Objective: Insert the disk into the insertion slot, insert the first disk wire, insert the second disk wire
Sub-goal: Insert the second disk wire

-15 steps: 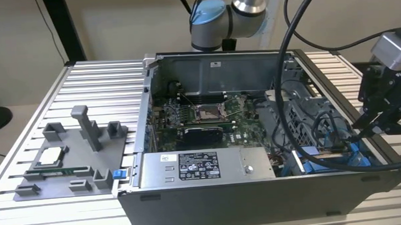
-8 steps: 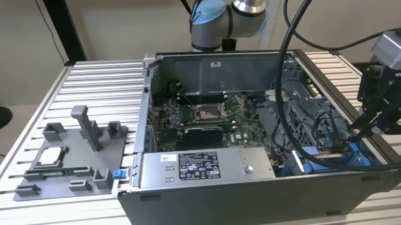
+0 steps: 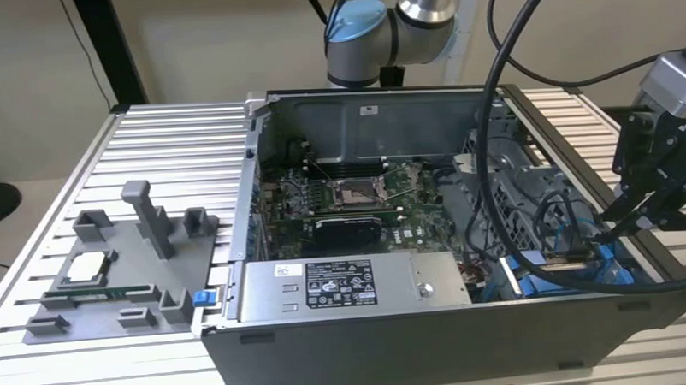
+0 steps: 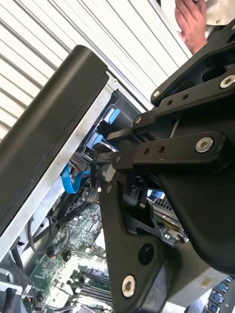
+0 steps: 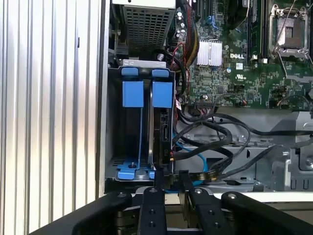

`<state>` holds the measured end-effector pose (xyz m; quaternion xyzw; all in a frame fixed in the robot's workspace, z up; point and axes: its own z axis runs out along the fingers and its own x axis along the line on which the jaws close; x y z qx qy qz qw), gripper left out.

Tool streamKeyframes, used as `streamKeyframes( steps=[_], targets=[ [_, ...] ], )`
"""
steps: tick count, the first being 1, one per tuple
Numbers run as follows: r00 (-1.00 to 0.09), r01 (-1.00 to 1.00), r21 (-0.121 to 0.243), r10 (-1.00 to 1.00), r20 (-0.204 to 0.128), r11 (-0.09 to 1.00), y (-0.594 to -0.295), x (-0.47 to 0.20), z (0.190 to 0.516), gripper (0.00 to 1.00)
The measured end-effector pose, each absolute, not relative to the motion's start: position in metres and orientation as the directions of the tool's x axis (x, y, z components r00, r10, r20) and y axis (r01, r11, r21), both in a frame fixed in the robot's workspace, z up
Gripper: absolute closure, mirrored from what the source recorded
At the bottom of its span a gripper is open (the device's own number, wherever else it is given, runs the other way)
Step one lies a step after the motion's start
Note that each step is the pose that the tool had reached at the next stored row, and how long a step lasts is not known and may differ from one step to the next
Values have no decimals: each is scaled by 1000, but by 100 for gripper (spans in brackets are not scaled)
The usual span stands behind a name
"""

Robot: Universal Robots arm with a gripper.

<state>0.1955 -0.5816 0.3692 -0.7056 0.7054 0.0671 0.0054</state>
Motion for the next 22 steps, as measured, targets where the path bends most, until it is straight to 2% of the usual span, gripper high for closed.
streamKeyframes(
  steps=[8,17,22],
  targets=[
    [-5,-996,94,-995,-104,-5,-584,197,361,0],
    [-5,-995,99,-990,-142,-9,-584,197,357,0],
    [-6,-995,102,-990,-144,-9,-584,198,356,0]
  ],
)
